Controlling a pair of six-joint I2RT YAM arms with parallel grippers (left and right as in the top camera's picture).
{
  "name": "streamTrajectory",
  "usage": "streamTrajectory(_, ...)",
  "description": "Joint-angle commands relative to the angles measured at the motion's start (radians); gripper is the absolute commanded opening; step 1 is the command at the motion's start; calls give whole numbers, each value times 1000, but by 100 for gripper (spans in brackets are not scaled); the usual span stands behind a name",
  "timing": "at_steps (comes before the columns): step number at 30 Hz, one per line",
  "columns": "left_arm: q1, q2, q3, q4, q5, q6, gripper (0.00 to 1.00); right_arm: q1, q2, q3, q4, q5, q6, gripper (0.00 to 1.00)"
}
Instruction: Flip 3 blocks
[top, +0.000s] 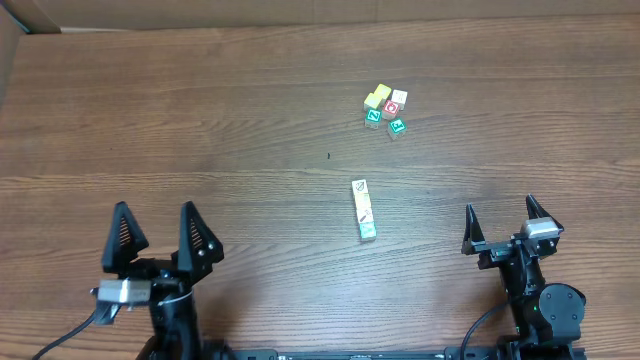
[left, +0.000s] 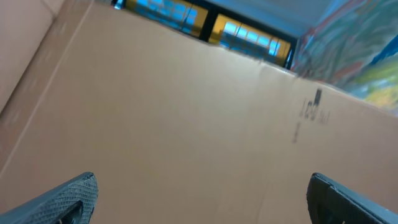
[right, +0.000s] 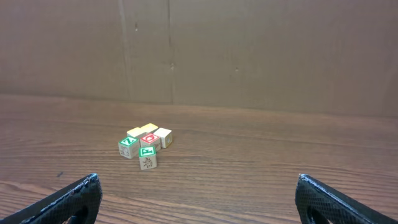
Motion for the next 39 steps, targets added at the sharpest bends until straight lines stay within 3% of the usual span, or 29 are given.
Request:
streamTrajectory(1, 10, -13, -63, 11, -6, 8, 100, 5, -9, -11, 4, -5, -4, 100)
streamTrajectory(10, 10, -13, -137, -48, -5, 8, 100, 5, -9, -11, 4, -5, -4, 100)
streamTrajectory(21, 10, -13, -137, -483, -7, 14, 100, 5, -9, -11, 4, -5, -4, 100)
streamTrajectory(28, 10, -13, -137, -536, 9, 200, 100, 5, -9, -11, 4, -5, -4, 100)
streamTrajectory(33, 10, -13, -137, -539, 98, 367, 100, 5, -9, -11, 4, -5, -4, 100)
streamTrajectory(39, 10, -13, -137, -538, 104, 386, 100, 5, -9, -11, 4, -5, -4, 100)
